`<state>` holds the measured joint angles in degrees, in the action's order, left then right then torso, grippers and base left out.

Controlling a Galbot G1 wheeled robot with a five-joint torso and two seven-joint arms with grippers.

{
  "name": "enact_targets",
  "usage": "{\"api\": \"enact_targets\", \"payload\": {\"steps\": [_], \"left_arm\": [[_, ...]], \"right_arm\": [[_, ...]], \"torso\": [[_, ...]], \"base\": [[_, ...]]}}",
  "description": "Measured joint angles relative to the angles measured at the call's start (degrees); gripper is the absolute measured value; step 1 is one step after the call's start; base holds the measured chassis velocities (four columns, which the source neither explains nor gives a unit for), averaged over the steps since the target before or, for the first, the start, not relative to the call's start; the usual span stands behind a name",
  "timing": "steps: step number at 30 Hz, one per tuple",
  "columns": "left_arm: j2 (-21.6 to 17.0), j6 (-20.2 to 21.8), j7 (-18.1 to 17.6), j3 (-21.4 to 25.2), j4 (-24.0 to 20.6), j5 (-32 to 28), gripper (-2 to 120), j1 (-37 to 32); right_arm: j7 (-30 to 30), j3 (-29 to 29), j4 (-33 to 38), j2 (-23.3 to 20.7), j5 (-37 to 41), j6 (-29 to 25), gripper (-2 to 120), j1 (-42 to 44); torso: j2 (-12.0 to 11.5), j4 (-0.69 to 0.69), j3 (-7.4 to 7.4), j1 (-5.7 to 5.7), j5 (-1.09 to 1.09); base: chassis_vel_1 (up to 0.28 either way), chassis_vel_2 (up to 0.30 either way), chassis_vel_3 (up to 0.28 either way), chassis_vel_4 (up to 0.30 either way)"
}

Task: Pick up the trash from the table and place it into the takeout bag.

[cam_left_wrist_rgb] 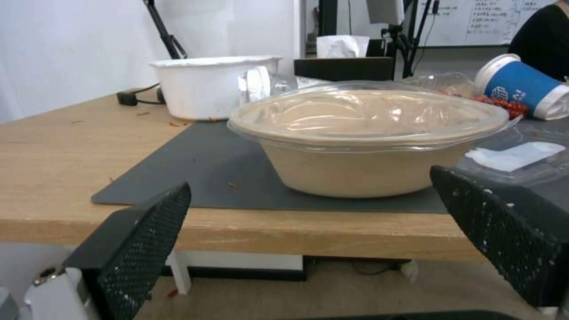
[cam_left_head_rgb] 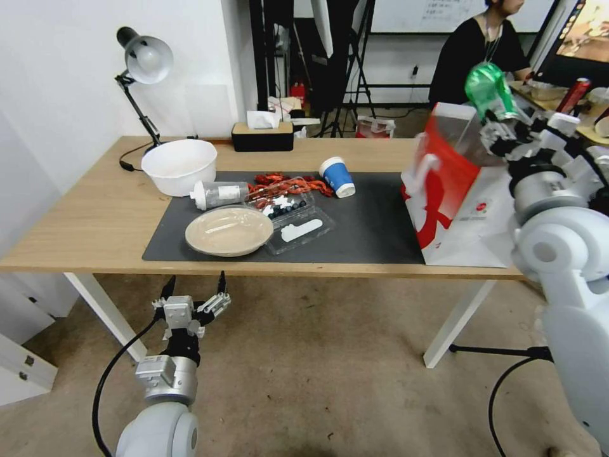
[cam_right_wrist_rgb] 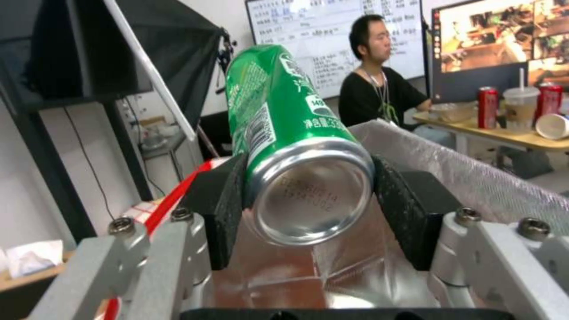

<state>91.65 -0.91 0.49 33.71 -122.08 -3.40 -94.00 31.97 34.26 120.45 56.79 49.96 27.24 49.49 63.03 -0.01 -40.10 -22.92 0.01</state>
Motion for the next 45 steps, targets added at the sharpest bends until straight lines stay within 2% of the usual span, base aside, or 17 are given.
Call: {"api": "enact_targets", "payload": {"steps": [2, 4, 8, 10, 11, 13, 14, 15, 17, 19, 21, 22, 24, 30, 34, 40, 45], "left_arm": [[0.0, 0.0, 0.0, -0.1, -0.2, 0.2, 100, -0.1], [0.0, 0.0, 0.0, -0.2, -0.2, 0.3, 100, -0.1], [0.1, 0.0, 0.0, -0.2, -0.4, 0.3, 100, -0.3], [0.1, 0.0, 0.0, -0.2, -0.6, 0.3, 100, -0.4], [0.1, 0.0, 0.0, -0.2, -0.6, 0.3, 100, -0.4], [0.1, -0.1, 0.0, -0.2, -0.6, 0.3, 100, -0.4], [0.1, -0.1, 0.1, -0.2, -0.6, 0.3, 100, -0.4], [0.1, -0.1, 0.1, -0.2, -0.6, 0.3, 100, -0.4], [0.2, -0.2, 0.1, -0.2, -0.6, 0.3, 100, -0.4], [0.2, -0.2, 0.1, -0.2, -0.6, 0.3, 100, -0.4], [0.2, -0.2, 0.1, -0.2, -0.6, 0.3, 100, -0.4], [0.2, -0.2, 0.1, -0.2, -0.6, 0.3, 100, -0.4], [0.1, -0.2, 0.1, -0.3, -0.6, 0.3, 100, -0.4], [0.1, -0.4, 0.1, -0.3, -0.6, 0.3, 100, -0.4], [0.0, -0.5, 0.1, -0.3, -0.6, 0.3, 100, -0.4], [-0.2, -0.5, 0.1, -0.3, -0.2, 0.2, 100, -0.1], [-0.1, -0.5, 0.1, -0.4, 0.0, 0.2, 100, 0.0]], "right_arm": [[0.2, 0.4, 0.4, 0.2, 0.1, 0.5, 62, 0.6], [0.2, 0.5, 0.5, 0.3, 0.2, 0.5, 65, 0.8], [0.1, 0.9, 0.8, 0.3, 0.6, 0.5, 82, 1.0], [-1.5, 1.1, 1.1, 0.3, 2.2, -2.0, 91, 1.0], [-1.5, 1.1, 1.1, 0.3, 2.2, -2.0, 91, 1.0], [-4.4, 1.3, 1.8, 0.3, 4.8, -6.6, 96, 1.4], [-9.5, 1.3, 2.9, 0.3, 8.3, -11.6, 100, 2.7], [-9.5, 1.3, 2.9, 0.3, 8.3, -11.6, 100, 2.7], [-16.3, 0.9, 5.0, 0.3, 10.6, -14.9, 100, 5.4], [-18.4, 0.1, 5.9, 0.2, 10.3, -15.9, 100, 6.9], [-21.9, -2.5, 7.6, 0.6, 5.4, -17.3, 100, 10.4], [-21.9, -2.5, 7.6, 0.6, 5.4, -17.3, 100, 10.4], [-23.1, -4.8, 7.7, 1.2, -0.7, -18.4, 100, 12.9], [-22.8, -8.6, 7.2, 2.7, -14.2, -22.1, 100, 20.6], [-22.5, -9.3, 6.4, 3.4, -18.3, -24.6, 100, 23.7], [-19.5, -11.9, 3.7, 6.2, -28.7, -31.2, 100, 33.3], [-17.8, -13.3, 2.5, 8.2, -31.8, -33.2, 100, 37.3]], "torso": [[0.0, 0.01, 0.00, 0.00, -0.01], [0.0, 0.01, 0.00, 0.00, -0.01], [0.0, 0.01, 0.00, 0.00, -0.01], [0.0, 0.01, 0.00, 0.00, -0.01], [0.0, 0.01, 0.00, 0.00, -0.01], [0.0, 0.01, 0.00, 0.00, -0.02], [0.0, 0.02, 0.00, 0.00, -0.02], [0.0, 0.02, 0.00, 0.00, -0.02], [0.0, 0.00, 0.00, 0.00, -0.02], [0.0, 0.00, 0.00, 0.00, -0.03], [0.0, 0.01, 0.00, 0.00, -0.02], [0.0, 0.01, 0.00, 0.00, -0.02], [0.0, 0.01, 0.00, 0.00, -0.01], [0.0, 0.02, 0.00, 0.00, -0.02], [0.0, 0.00, 0.00, 0.00, -0.01], [0.0, 0.01, 0.00, 0.00, -0.02], [0.0, 0.00, 0.00, 0.00, -0.02]], "base": [[0.000, 0.000, 0.000, 0.000], [0.000, 0.000, 0.000, 0.000], [0.000, 0.000, 0.000, 0.000], [0.000, 0.000, 0.000, 0.000], [0.000, 0.000, 0.000, 0.000], [0.000, 0.000, 0.000, 0.000], [0.000, 0.000, 0.000, 0.000], [0.000, 0.000, 0.000, 0.000], [0.000, 0.000, 0.000, 0.000], [0.000, 0.000, 0.000, 0.000], [0.000, 0.000, 0.000, 0.000], [0.000, 0.000, 0.000, 0.000], [0.000, 0.000, 0.000, 0.000], [0.000, 0.000, 0.000, 0.000], [0.000, 0.000, 0.000, 0.000], [0.000, 0.000, 0.000, 0.000], [0.000, 0.000, 0.000, 0.000]]}}
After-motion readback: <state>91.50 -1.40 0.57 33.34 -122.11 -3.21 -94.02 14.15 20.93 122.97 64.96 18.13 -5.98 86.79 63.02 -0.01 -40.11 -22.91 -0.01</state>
